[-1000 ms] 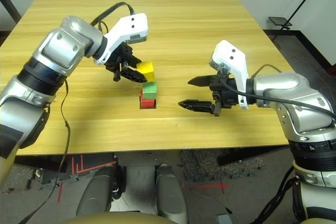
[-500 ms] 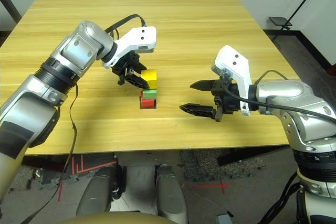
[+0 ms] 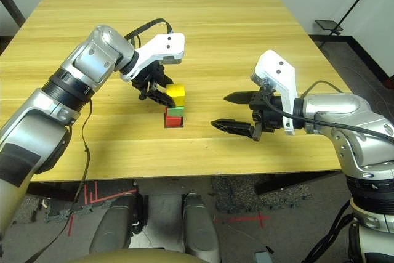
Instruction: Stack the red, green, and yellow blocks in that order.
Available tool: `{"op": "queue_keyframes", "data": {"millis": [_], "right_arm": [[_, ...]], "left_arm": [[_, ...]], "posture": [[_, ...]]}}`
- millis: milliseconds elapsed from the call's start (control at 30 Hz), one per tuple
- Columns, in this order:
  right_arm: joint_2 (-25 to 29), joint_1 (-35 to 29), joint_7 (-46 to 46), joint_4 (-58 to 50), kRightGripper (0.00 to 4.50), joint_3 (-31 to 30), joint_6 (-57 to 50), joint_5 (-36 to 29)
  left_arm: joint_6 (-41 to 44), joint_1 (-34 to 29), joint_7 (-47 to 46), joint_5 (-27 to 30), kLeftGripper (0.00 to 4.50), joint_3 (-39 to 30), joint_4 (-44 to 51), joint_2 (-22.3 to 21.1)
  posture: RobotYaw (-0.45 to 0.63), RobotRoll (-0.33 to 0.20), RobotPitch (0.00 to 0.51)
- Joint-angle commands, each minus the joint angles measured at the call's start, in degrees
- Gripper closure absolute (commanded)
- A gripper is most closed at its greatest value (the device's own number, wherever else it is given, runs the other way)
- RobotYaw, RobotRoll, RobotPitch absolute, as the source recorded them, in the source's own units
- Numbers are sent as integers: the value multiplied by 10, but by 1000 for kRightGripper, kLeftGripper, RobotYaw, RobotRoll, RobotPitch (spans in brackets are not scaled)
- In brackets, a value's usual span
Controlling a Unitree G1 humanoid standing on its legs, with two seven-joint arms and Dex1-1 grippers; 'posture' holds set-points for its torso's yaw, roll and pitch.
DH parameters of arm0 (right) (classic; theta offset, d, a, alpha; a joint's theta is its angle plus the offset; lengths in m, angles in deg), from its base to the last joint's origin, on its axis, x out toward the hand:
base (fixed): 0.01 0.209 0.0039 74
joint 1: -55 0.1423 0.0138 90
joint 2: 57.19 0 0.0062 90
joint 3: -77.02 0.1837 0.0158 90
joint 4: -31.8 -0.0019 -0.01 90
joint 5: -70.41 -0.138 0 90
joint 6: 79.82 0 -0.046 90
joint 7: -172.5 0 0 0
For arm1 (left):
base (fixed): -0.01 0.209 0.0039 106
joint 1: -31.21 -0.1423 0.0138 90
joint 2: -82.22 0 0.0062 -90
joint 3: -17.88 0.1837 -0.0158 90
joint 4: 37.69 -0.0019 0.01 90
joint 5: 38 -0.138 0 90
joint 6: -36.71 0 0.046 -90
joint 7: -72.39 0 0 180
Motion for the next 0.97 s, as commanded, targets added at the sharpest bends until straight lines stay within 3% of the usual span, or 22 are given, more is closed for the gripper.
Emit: {"op": "queue_keyframes", "data": {"millis": [33, 67, 167, 300, 433, 567, 800, 967], "right_arm": [[6, -3, 7, 17, 0, 11, 14, -3], [7, -4, 8, 25, 0, 18, 21, -2], [-27, 6, -27, 98, 0, 69, 54, -2], [-89, 34, -82, 262, 0, 114, 177, 36], [-145, 102, -153, 461, 0, 149, 351, 79], [-152, 163, -204, 632, 0, 171, 475, 107], [-132, 197, -196, 803, 0, 173, 590, 133], [-117, 189, -204, 855, 0, 178, 639, 143]], "left_arm": [[78, -26, -36, 36, 47, -71, 99, -24], [109, -36, -52, 50, 47, -98, 132, -29], [214, -107, -232, 77, 47, -305, 256, -9], [198, -231, -389, 81, 47, -434, 360, 36], [55, -356, -489, 63, 47, -472, 378, 53], [-79, -430, -557, 65, 47, -502, 354, 68], [-208, -477, -616, 78, 47, -512, 317, 70], [-228, -503, -641, 81, 47, -508, 299, 61]], "posture": [[-95, -64, 89], [-92, -64, 88], [-64, -72, 86], [-18, -74, 90], [11, -80, 87], [13, -92, 99], [22, -97, 104], [26, -98, 102]]}}
